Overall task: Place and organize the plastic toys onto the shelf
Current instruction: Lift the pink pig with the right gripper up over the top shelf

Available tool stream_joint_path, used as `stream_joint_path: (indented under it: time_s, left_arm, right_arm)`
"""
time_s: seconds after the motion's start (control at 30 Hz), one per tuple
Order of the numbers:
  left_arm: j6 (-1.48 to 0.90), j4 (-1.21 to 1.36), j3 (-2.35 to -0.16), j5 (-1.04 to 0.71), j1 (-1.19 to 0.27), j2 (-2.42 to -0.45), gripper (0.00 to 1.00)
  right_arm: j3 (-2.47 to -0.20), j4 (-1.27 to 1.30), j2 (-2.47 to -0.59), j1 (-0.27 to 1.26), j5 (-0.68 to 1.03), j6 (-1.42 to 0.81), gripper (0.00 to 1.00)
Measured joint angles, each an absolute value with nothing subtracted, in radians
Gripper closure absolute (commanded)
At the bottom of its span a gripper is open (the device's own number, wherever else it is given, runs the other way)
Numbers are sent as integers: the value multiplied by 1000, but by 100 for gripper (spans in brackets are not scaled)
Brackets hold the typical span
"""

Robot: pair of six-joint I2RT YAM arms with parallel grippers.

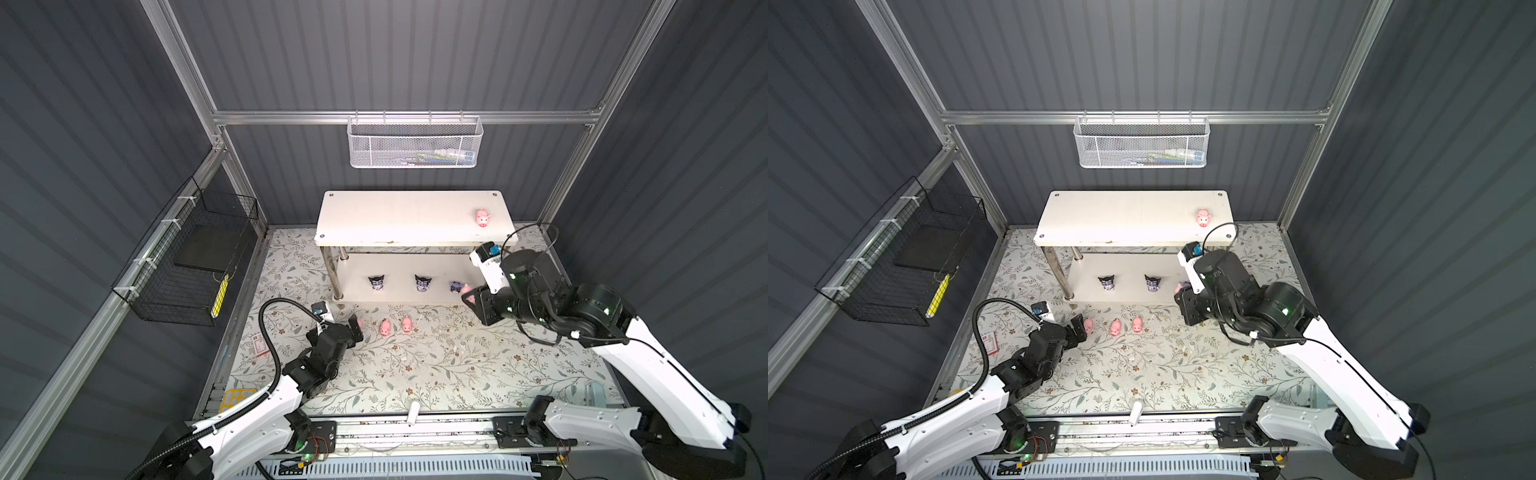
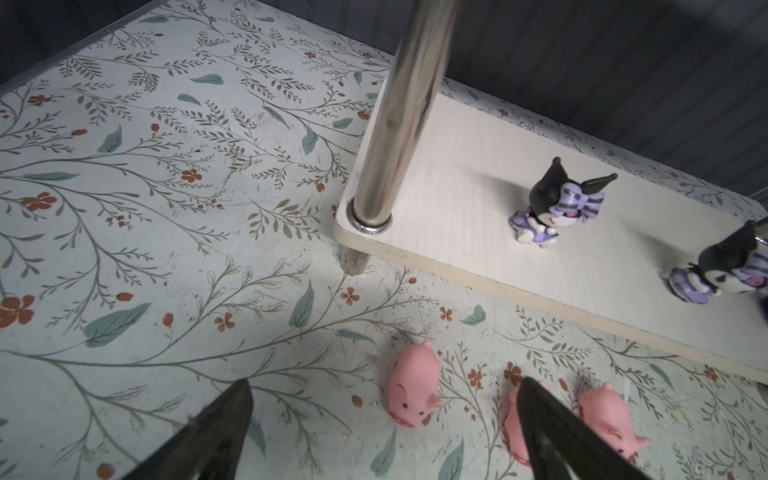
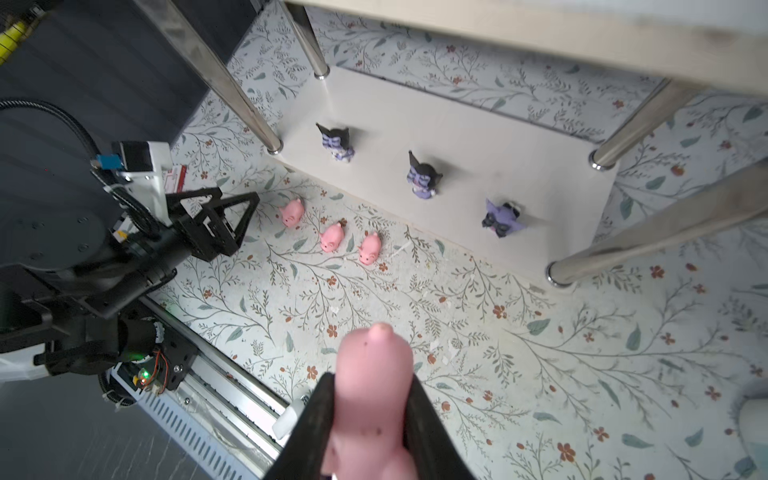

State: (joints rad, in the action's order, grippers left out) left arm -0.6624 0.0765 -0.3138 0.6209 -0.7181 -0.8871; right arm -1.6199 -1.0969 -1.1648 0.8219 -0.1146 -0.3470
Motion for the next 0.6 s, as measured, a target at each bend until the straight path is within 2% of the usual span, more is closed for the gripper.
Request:
stream_joint_path:
  time_s: [0.3,0.6]
  left_arm:
    - [-661,97,-311,606,-718,-878,1]
    - [-658,115,-308,596,-718,-887,1]
  right_arm:
    - [-2031,-1168,-1408,796,-208,-225,71]
    - [-2151,-1125,-1610,641,-210,-197,71]
